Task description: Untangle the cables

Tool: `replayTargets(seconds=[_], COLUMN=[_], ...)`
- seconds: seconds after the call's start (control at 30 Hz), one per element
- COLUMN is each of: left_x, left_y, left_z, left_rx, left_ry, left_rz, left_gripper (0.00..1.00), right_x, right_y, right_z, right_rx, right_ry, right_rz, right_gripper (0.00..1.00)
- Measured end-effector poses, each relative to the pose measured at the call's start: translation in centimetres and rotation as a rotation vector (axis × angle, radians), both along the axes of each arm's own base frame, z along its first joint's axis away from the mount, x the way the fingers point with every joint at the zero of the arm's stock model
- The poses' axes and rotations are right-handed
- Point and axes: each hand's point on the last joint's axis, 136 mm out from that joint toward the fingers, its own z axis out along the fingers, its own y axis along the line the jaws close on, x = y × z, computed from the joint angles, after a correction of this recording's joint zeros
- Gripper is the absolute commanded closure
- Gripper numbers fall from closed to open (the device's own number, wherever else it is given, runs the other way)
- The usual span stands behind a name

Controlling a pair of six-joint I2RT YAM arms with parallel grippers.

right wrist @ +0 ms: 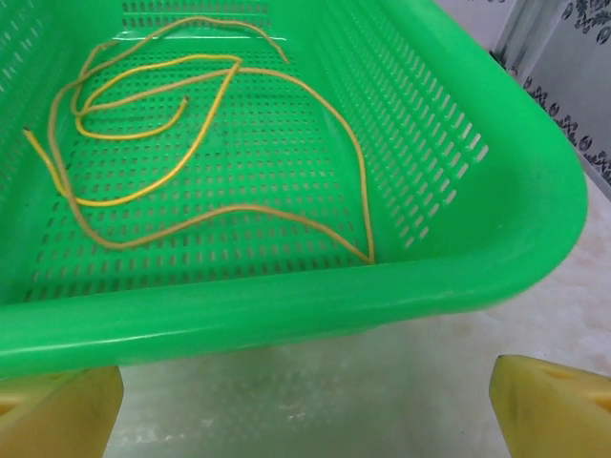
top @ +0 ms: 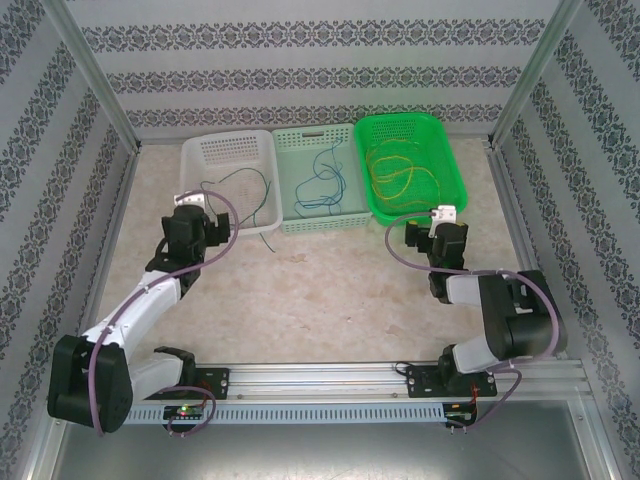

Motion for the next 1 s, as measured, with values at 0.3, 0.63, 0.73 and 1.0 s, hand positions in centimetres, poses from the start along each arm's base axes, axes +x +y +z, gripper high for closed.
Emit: replayTargets(seconds=[0.3, 0.63, 0.73, 1.0], left_x=[0.3, 3.8, 4.6, 5.4], left_y=[2.5, 2.2, 2.0, 1.4], left_z=[-3.2, -3.5, -3.5, -3.4], left_rx=[0.013, -0.042, -0.062, -0.070], left_ry=[-0.087, -0.224, -0.269, -0.283], left_rz=[0.061, -0.002, -0.024, -0.055], left_gripper=[0.00, 0.00, 0.00, 0.00], right_x=[0.3, 0.3, 0.4, 0.4], right_y=[-0.1, 0.0, 0.0, 0.0], right_z=[0.3, 0.3, 0.3, 0.4], right_rx=[0.016, 0.019, 0.019, 0.019], right_ry=[-0.019, -0.020, -0.020, -0.024], right_rz=[0.017, 0.023, 0.023, 0.023], right_gripper=[0.02, 0.02, 0.02, 0.02])
